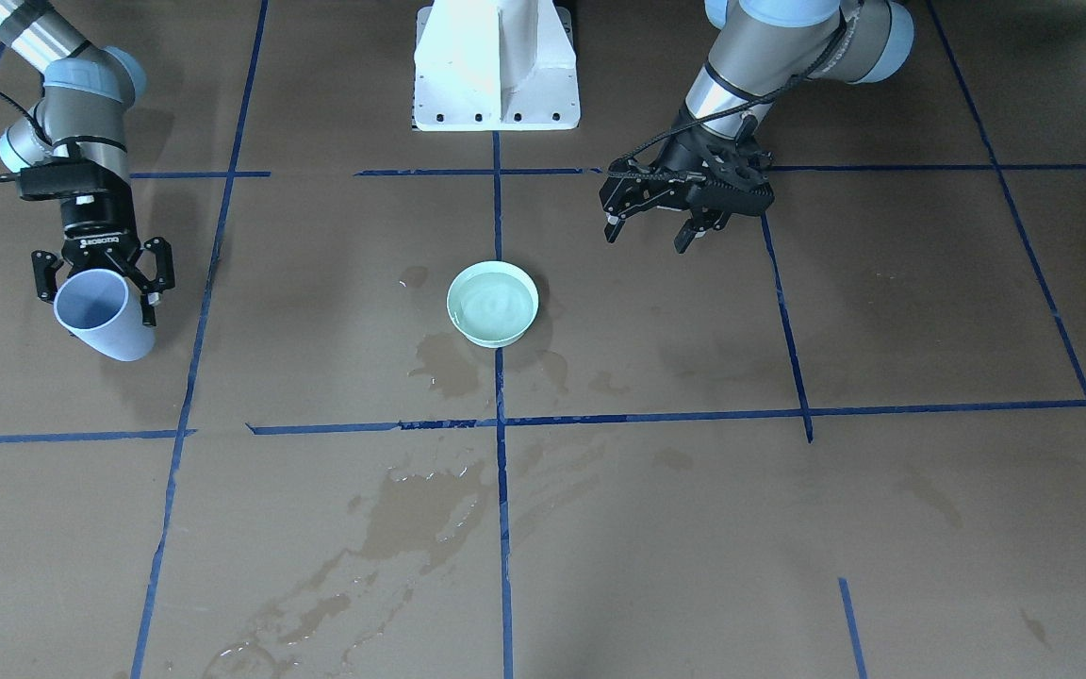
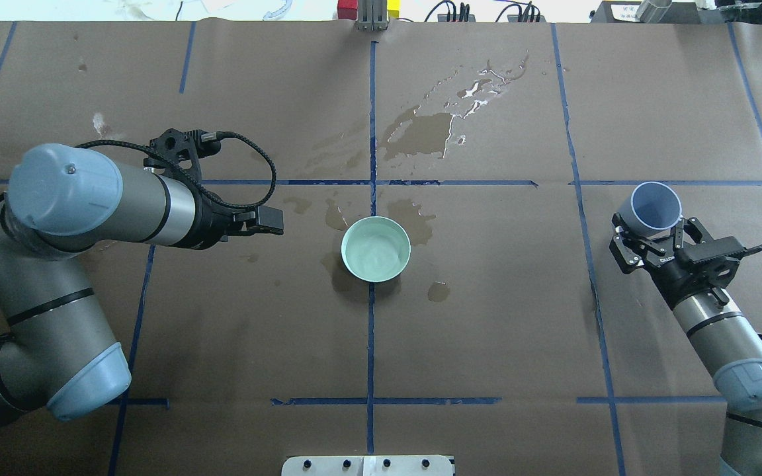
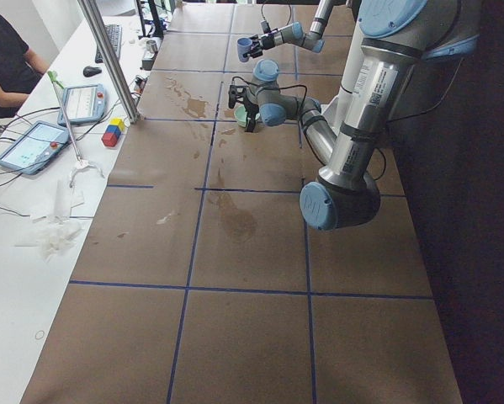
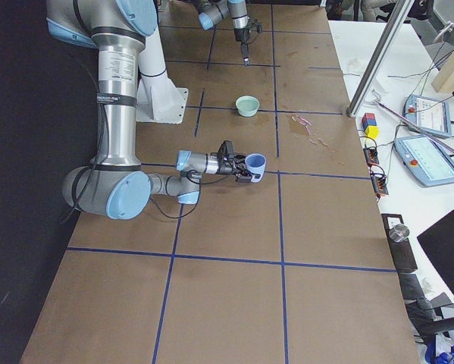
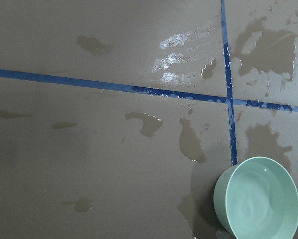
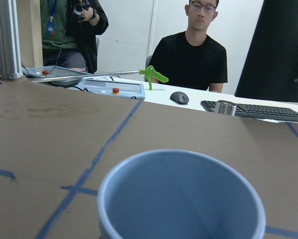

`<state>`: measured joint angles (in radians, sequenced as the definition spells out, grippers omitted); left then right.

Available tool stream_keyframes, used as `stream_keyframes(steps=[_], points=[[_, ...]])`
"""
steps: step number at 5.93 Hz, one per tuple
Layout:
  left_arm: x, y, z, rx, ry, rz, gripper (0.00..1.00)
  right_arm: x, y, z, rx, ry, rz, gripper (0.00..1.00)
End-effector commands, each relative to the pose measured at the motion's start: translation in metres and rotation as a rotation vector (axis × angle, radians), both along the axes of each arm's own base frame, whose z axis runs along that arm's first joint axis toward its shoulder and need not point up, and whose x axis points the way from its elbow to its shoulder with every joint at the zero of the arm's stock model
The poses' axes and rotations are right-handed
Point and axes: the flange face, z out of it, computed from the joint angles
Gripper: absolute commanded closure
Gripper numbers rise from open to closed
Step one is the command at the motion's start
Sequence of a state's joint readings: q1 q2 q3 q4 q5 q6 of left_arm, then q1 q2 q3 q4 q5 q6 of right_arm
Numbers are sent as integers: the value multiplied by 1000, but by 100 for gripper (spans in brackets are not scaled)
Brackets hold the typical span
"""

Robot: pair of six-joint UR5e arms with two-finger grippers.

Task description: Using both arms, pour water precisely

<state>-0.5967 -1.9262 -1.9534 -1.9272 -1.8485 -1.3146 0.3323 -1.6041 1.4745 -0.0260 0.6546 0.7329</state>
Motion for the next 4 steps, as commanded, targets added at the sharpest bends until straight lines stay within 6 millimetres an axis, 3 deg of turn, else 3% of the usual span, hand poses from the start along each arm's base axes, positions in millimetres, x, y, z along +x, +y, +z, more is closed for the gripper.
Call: stream_keyframes(steps=[1, 2, 3, 4], points=[[-5, 4, 14, -12, -18, 2, 0, -43, -13, -50, 55, 31, -15, 74], [-6, 5, 21, -16, -26, 2, 0, -68, -19, -80, 61, 58, -21, 78], [-6, 5, 22, -17, -28, 2, 0, -97, -26, -118, 57, 80, -15, 76], [-6, 5, 25, -19, -30, 4, 0, -119, -23, -142, 57, 106, 29, 76]])
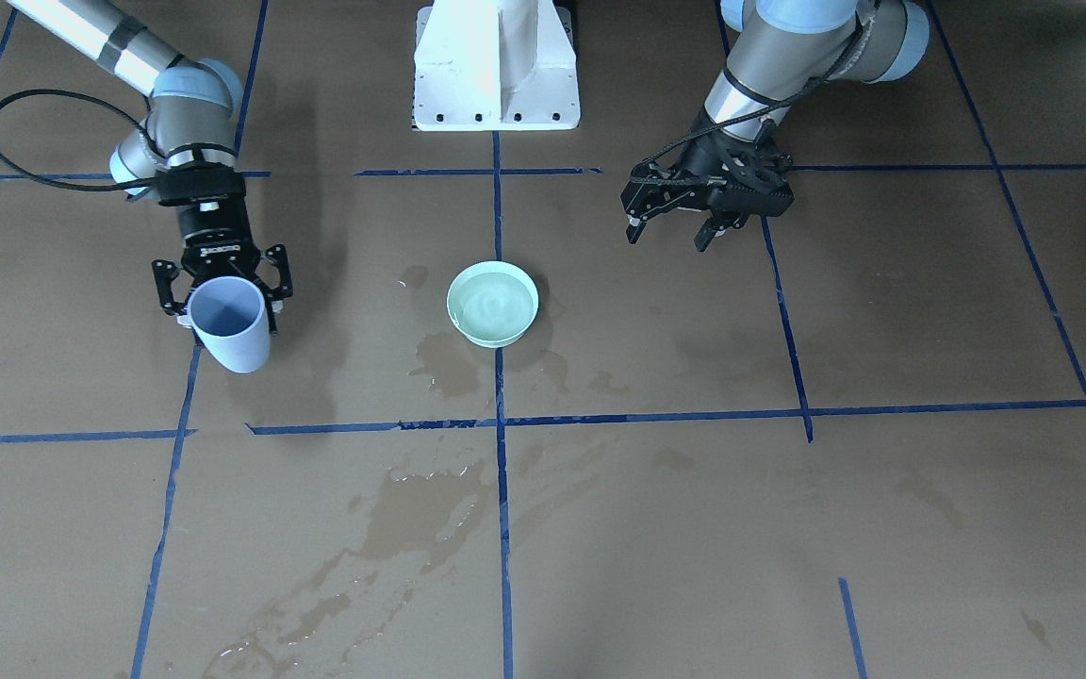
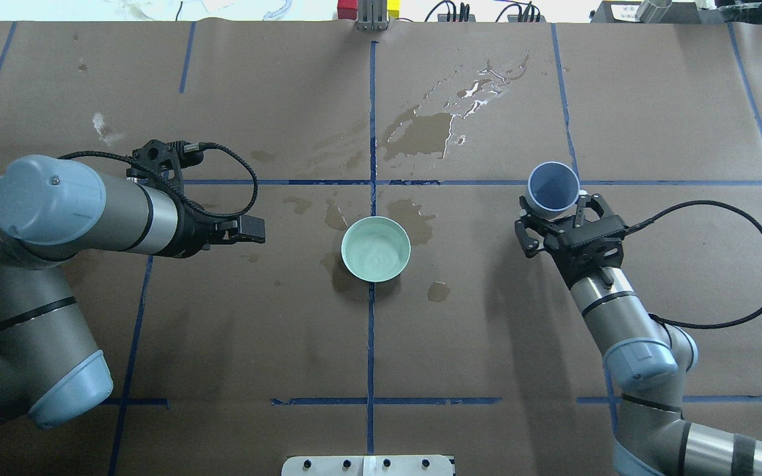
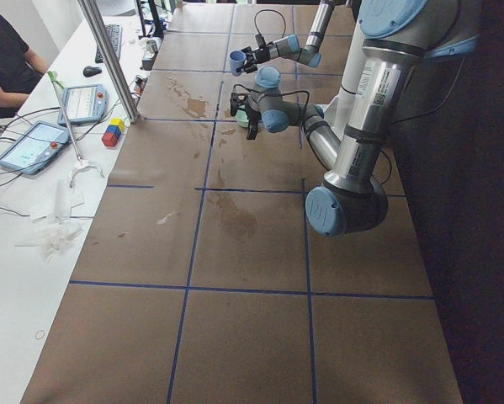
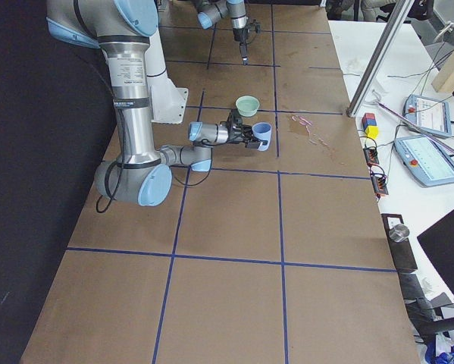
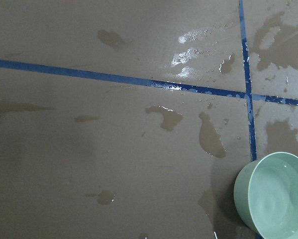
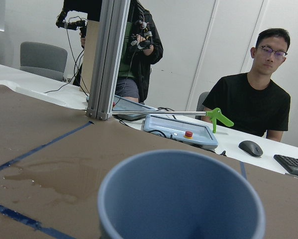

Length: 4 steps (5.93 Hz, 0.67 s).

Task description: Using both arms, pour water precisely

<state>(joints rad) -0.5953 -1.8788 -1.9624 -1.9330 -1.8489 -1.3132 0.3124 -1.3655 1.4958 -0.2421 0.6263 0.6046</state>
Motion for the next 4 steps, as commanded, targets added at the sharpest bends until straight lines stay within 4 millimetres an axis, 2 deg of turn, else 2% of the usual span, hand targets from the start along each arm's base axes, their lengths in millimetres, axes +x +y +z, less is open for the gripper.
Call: stream_keyframes(steps=[1, 2, 3, 4], points=[[0, 0, 2, -2, -2, 1, 0, -50, 16, -47, 5, 17, 2, 78], [0, 0, 4, -3, -5, 0, 0, -67, 25, -60, 22, 91, -21, 79], [0, 0, 3, -2, -4, 0, 0, -85, 24, -95, 38, 114, -25, 82], [0, 0, 3, -2, -4, 0, 0, -96, 27, -98, 25, 198, -3, 87]])
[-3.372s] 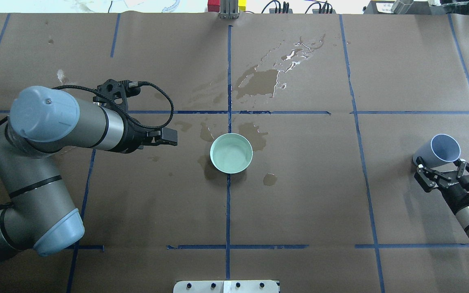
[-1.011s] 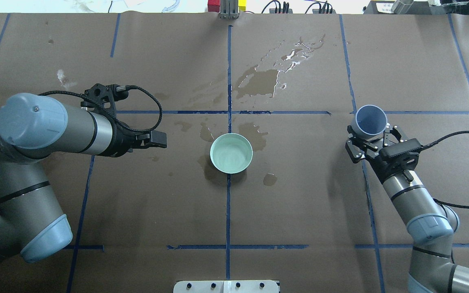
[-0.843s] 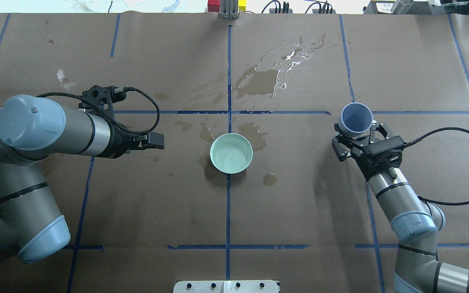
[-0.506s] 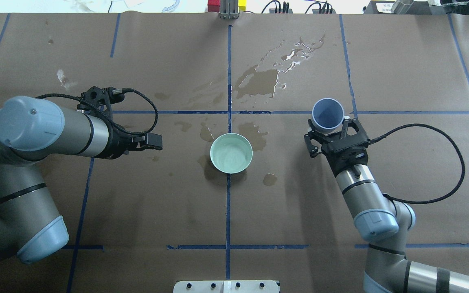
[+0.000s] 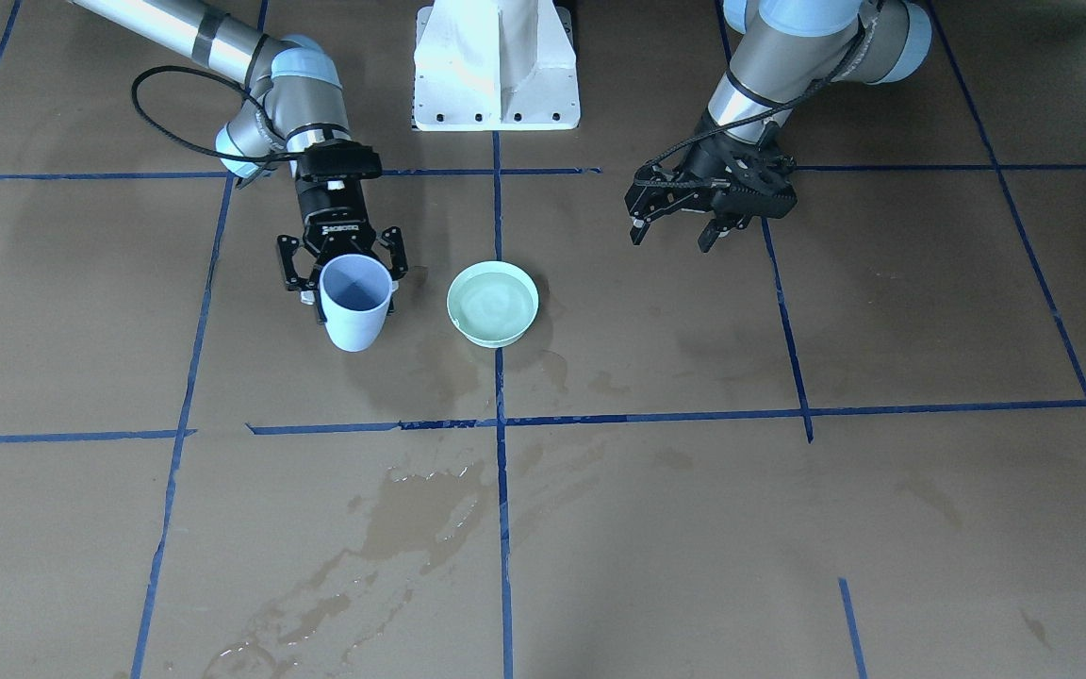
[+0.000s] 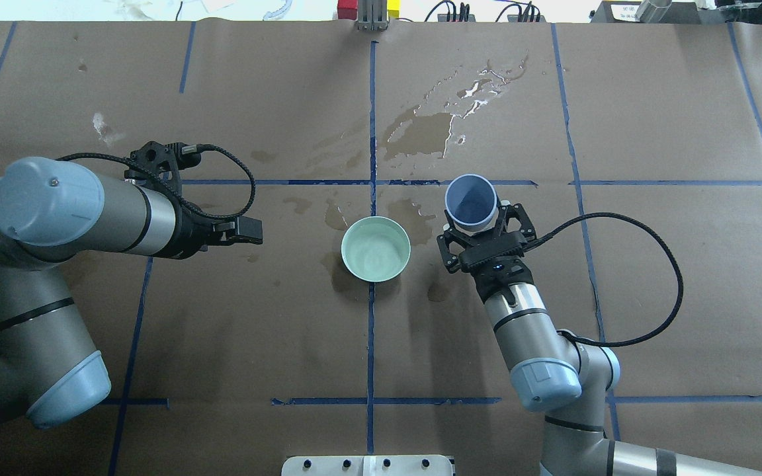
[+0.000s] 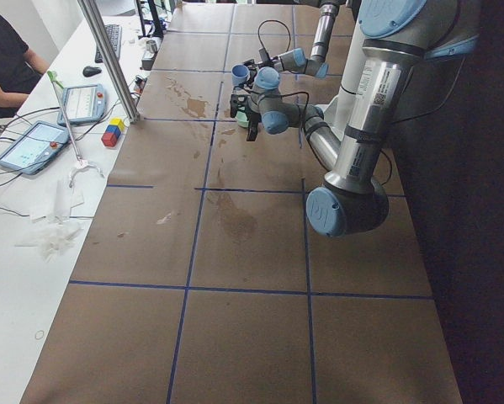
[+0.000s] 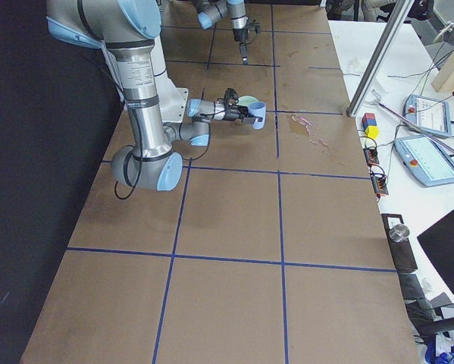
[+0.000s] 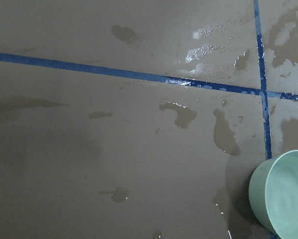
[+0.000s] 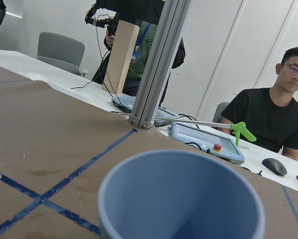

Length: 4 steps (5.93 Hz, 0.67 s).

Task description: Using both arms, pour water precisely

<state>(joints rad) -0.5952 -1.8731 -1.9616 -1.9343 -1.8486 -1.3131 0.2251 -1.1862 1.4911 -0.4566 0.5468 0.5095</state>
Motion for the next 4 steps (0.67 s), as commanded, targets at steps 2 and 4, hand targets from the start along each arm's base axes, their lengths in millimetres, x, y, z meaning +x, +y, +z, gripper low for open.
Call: stream_keyframes(steps=[2, 4], points=[[0, 0, 1, -2, -2, 0, 0, -25, 1, -46, 45, 269, 68, 88], [0, 0, 1, -1, -1, 0, 0, -42, 2, -57, 48, 472, 101, 90]])
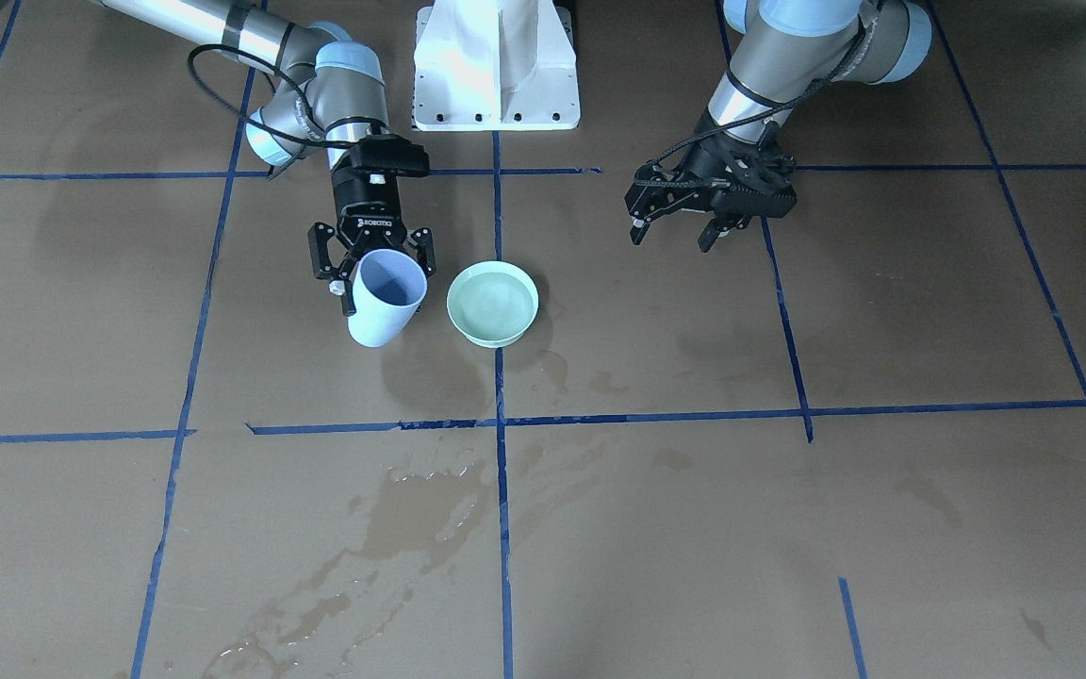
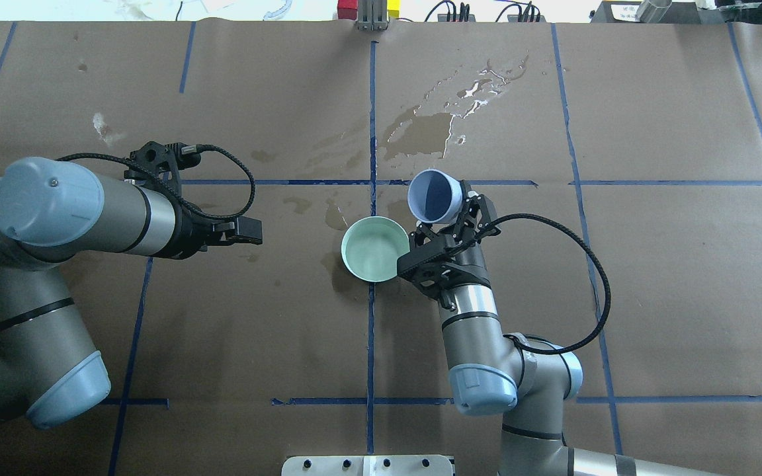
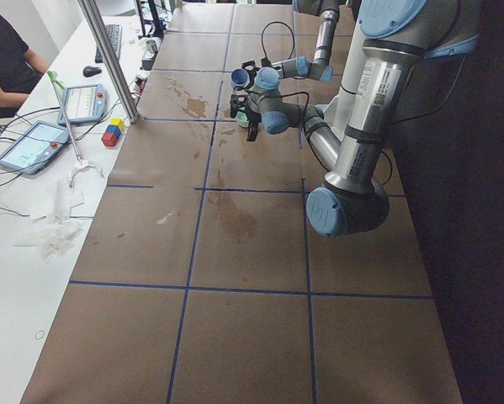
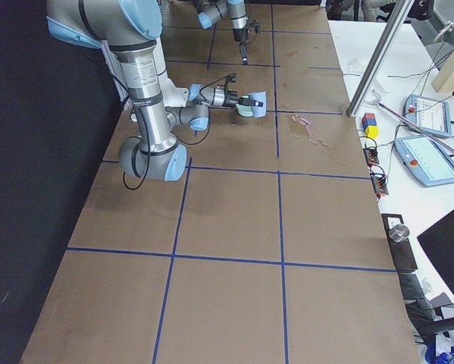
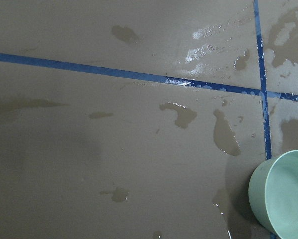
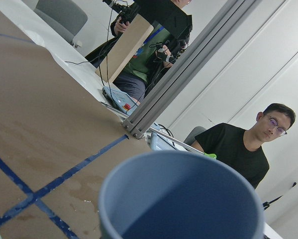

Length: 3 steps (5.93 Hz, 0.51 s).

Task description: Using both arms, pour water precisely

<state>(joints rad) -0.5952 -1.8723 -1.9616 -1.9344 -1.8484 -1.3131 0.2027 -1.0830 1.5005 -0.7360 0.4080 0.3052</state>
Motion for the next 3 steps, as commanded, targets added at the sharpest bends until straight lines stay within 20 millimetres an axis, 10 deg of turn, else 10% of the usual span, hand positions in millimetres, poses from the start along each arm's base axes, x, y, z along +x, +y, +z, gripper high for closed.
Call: stream_keyframes(steps=[1, 3], points=[[0, 0, 0, 1, 1, 0, 0, -17, 5, -8, -1, 216, 12, 91], [0, 0, -1, 1, 2, 0, 0, -21, 19, -24, 64, 456, 25, 93]])
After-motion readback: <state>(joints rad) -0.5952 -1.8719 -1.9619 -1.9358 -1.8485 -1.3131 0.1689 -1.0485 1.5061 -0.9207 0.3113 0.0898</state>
